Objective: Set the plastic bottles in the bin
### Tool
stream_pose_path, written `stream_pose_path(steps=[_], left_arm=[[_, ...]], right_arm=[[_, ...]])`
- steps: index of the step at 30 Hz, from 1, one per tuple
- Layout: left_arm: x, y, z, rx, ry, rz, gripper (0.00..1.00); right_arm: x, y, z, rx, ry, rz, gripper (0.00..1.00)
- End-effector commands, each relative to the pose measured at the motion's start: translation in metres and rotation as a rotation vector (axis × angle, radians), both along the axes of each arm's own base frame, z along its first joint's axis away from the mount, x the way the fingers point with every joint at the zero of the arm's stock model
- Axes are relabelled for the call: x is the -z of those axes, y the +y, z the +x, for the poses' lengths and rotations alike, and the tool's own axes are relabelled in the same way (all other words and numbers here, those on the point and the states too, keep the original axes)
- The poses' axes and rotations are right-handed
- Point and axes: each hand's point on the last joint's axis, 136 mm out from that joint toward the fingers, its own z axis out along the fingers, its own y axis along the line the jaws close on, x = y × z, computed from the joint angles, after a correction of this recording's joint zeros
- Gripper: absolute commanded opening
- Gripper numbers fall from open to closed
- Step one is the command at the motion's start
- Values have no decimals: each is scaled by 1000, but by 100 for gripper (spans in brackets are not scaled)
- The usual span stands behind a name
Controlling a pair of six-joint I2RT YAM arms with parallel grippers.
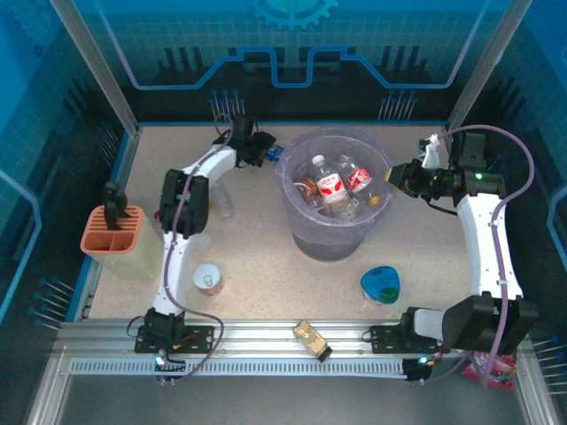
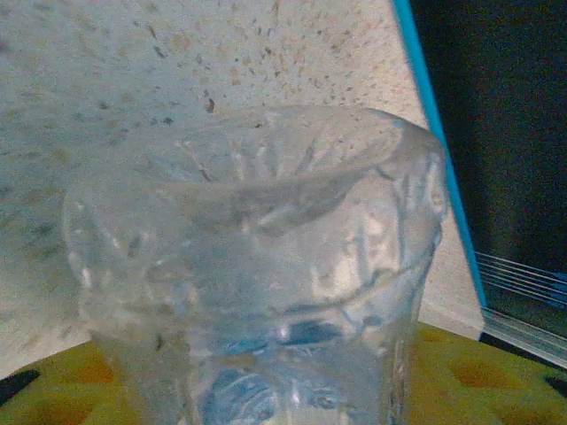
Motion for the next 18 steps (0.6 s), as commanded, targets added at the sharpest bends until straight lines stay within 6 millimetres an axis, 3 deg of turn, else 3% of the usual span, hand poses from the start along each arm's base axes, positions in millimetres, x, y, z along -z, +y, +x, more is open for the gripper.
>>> stream_pose_path(steps=[1,6,14,18], left_arm=[[-111,12,0,35,-289,-34,49],[-179,32,-46,43,-414,49,46],[-292,64,-140,26,-651,251,41],[-345,57,-184,67,-771,401,39]], right_arm=[[2,13,-12,-54,40,13,13],[-4,12,-11,-54,32,-20,13],[-6,15,-9,-68,56,-65,13],[-5,16,-10,-66,72,-95,13]])
